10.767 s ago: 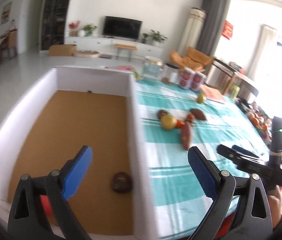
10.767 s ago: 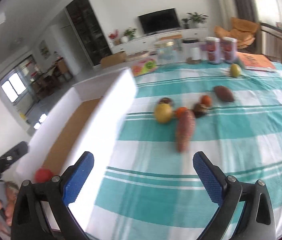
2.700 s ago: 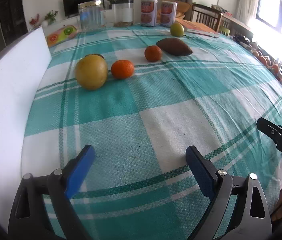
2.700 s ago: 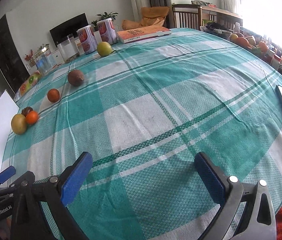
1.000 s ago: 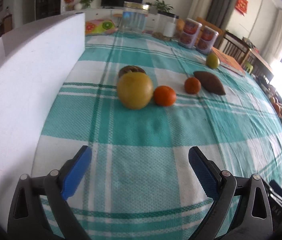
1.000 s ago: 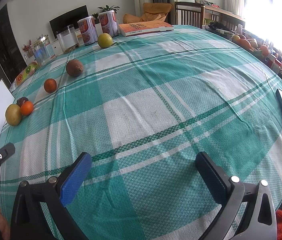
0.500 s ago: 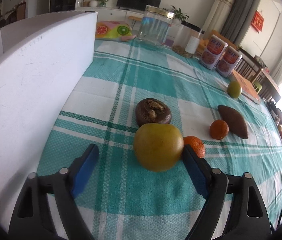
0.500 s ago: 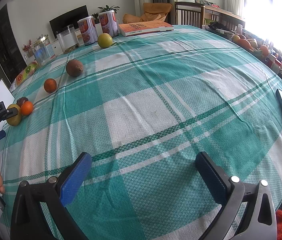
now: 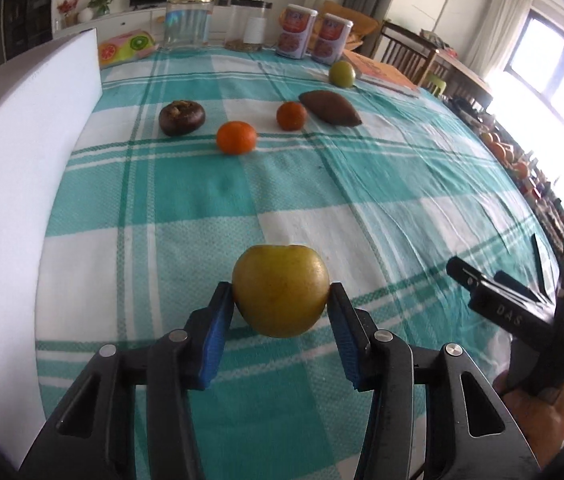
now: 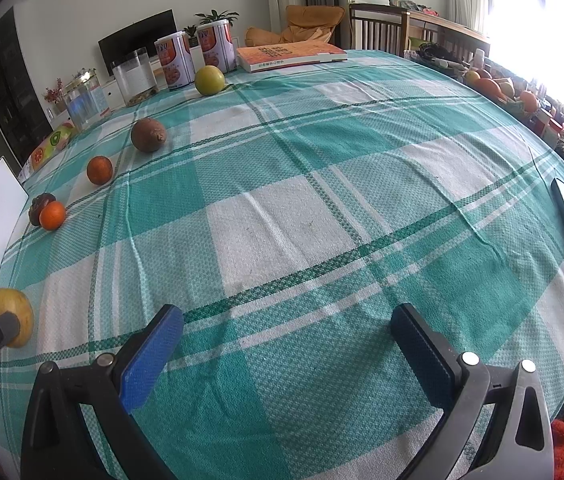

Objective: Organize fruits
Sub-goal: 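Set the yellow fruit back down on the cloth with the left tool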

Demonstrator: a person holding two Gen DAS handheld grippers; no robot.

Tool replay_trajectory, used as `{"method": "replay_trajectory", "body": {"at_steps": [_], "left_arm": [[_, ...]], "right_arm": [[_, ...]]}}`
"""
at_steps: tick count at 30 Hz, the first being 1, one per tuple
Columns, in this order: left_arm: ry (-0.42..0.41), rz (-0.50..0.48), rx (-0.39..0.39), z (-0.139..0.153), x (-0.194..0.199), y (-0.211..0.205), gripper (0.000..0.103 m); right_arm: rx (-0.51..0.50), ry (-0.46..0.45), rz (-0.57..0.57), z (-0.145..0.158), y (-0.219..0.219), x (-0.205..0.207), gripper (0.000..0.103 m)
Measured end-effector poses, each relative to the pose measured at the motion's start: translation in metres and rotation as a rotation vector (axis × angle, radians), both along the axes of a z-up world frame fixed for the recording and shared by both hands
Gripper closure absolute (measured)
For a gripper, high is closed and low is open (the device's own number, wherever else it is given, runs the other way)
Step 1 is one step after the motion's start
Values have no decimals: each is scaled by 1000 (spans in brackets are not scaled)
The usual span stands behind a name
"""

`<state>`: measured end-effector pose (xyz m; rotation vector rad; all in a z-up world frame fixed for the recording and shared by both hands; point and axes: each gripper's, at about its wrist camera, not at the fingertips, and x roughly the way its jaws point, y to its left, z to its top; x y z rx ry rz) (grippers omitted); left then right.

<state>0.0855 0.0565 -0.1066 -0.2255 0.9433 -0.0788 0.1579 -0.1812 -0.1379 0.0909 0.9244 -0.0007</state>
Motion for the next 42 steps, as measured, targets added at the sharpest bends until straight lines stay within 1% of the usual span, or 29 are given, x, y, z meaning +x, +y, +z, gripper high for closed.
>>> {"method": "replay_trajectory", "body": {"at_steps": [2, 3, 4, 6, 8, 9, 10, 11, 13, 17, 19, 21, 22, 23, 24, 27, 28, 29, 30, 31, 32, 34, 37, 41, 42], "left_arm": [[-38, -17, 35, 0, -14, -5, 52], [-48, -21, 52, -1, -16, -7, 48], [-42, -21, 63, -3, -16, -8, 34], [-35, -3, 60, -8, -14, -5, 19], [-30, 17, 65, -14, -11, -2, 18], [-44, 18, 81, -15, -12, -2, 17], [-50, 17, 103, -16, -11, -3, 14], [-49, 15, 119, -17, -11, -4, 14], [-48, 6, 134, -17, -11, -7, 11], [-47, 1, 148, -18, -11, -9, 10], [-48, 1, 147, -19, -11, -9, 9], [-51, 2, 140, -19, -12, -8, 9], [-54, 4, 135, -19, -12, -8, 9], [-57, 6, 127, -19, -12, -7, 9], [-61, 8, 116, -19, -12, -5, 9], [-70, 11, 91, -18, -13, -3, 9], [-72, 12, 86, -18, -13, -2, 9], [-73, 12, 82, -18, -13, -2, 9], [-75, 12, 78, -18, -13, -2, 9], [-76, 13, 73, -18, -14, -1, 9], [-78, 14, 68, -17, -14, -1, 9], [-80, 14, 61, -18, -14, 0, 9], [-81, 14, 61, -17, -14, 0, 9], [-81, 14, 59, -17, -14, 0, 9], [-81, 13, 59, -18, -14, 0, 9]], "right_arm": [[-1, 0, 0, 0, 0, 0, 0], [-1, 0, 0, 0, 0, 0, 0], [-2, 1, 0, 0, 1, 0, 0], [-3, 1, 0, 0, 1, 0, 0], [-1, 1, 0, 0, 0, 0, 0], [0, 0, 0, 0, 0, 0, 0], [1, 0, 0, -1, 0, 0, 0], [1, 0, 0, -1, 0, 0, 0], [-1, 1, 0, 0, 1, 1, 0], [-9, 4, 0, -1, 1, 0, 0], [6, 0, 1, -1, -1, -1, 0], [55, -2, 19, 2, -3, -1, 0], [99, -4, 53, 5, -1, 2, 0], [147, -6, 113, 9, 4, 7, 0], [161, -2, 180, 12, 13, 14, 0], [118, -22, 342, 24, 46, 42, 1], [116, -32, 390, 27, 57, 52, 4], [127, -25, 441, 28, 68, 62, 12], [153, 3, 499, 26, 81, 72, 16], [175, 38, 559, 23, 95, 80, 23], [176, 63, 613, 20, 111, 87, 27], [140, 76, 700, 15, 142, 95, 27], [115, 81, 765, 9, 177, 103, 28], [100, 74, 773, 4, 207, 116, 29], [101, 78, 777, 2, 211, 118, 33]]}}
